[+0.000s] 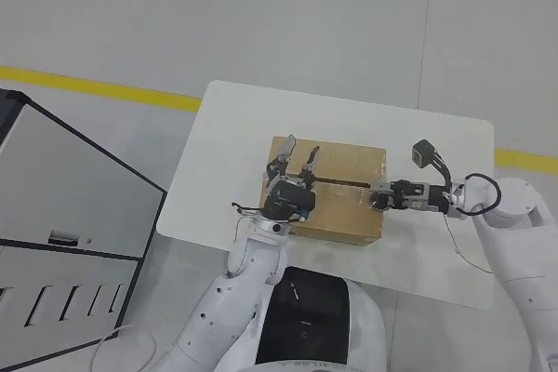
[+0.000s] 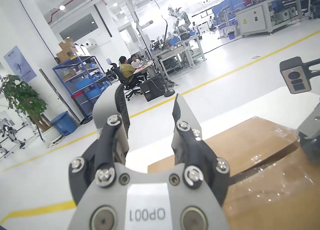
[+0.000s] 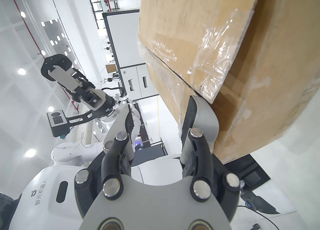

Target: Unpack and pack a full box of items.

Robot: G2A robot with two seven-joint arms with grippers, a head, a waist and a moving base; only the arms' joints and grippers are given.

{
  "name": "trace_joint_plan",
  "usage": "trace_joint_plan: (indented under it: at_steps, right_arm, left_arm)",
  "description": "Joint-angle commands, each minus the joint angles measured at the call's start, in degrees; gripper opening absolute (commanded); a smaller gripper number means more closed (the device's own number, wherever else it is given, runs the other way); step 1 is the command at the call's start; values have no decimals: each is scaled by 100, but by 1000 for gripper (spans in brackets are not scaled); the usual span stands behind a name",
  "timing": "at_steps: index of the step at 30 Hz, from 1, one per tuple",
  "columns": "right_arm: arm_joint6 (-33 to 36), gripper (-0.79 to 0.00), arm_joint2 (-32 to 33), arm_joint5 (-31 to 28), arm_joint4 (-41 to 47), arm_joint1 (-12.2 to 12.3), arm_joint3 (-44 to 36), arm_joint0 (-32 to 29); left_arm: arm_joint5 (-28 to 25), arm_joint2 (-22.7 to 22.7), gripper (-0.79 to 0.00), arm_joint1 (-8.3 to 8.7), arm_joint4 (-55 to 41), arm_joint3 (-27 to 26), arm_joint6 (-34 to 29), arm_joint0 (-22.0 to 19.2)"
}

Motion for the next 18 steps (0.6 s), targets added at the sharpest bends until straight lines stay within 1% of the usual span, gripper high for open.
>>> trace_joint_plan:
  at_steps: [1,3,4,6,14,18]
  right_arm:
    - [22,-471,-19,4,-48,8,-14,2]
    - [51,-505,-34,11,-89,15,-22,9]
    - [61,-557,-39,14,-105,19,-19,14]
    - [71,-779,-52,14,-118,24,-18,19]
    - [-44,-785,-27,-168,-61,39,-83,35]
    - [-139,-785,47,-377,84,43,-211,50]
  left_arm:
    - [-18,-63,-409,20,9,-65,2,56]
    - [-29,-91,-406,33,21,-102,-3,86]
    - [-22,-108,-406,38,25,-114,-9,94]
    - [-10,-130,-406,46,30,-134,-20,107]
    - [2,-205,-397,79,60,-105,-51,131]
    - [28,-241,-382,95,57,-69,-45,164]
